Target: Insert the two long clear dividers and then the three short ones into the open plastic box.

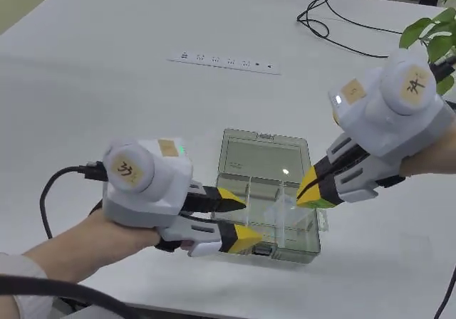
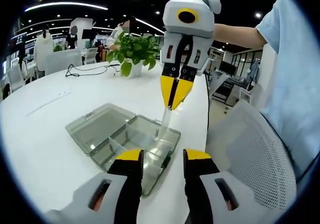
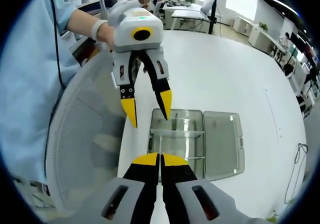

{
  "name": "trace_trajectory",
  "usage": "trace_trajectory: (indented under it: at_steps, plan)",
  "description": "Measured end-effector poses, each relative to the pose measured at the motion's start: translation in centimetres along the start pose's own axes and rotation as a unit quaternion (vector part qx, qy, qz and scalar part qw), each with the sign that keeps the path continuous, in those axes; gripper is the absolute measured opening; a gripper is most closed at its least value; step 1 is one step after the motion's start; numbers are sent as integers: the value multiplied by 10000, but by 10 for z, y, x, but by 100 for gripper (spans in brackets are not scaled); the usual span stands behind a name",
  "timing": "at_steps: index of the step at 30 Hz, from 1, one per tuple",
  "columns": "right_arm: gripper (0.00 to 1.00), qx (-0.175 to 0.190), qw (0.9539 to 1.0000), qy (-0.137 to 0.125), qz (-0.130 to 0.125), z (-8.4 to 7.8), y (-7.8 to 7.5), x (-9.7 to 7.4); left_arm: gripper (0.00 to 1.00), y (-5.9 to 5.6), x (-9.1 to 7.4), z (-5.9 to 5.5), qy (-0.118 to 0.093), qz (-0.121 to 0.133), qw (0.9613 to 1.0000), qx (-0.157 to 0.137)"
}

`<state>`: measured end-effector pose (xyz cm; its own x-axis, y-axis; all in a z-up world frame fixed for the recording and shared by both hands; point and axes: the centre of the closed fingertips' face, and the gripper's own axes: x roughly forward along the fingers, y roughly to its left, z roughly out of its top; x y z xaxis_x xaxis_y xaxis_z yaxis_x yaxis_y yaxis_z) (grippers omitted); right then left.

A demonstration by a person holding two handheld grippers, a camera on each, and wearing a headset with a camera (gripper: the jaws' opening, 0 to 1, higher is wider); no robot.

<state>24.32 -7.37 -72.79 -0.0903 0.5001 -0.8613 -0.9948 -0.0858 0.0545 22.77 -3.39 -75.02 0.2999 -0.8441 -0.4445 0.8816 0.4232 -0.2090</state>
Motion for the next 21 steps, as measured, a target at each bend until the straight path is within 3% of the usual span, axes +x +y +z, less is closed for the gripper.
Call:
trace_trajectory:
  at_steps: [12, 21]
  plan:
    - [2, -100, 9999, 108, -50, 9, -17, 4, 63, 24, -16, -10, 44, 598, 9981, -137]
    - [2, 72, 9998, 169, -77, 10, -26, 10, 85, 36, -24, -16, 84, 923, 9955, -175]
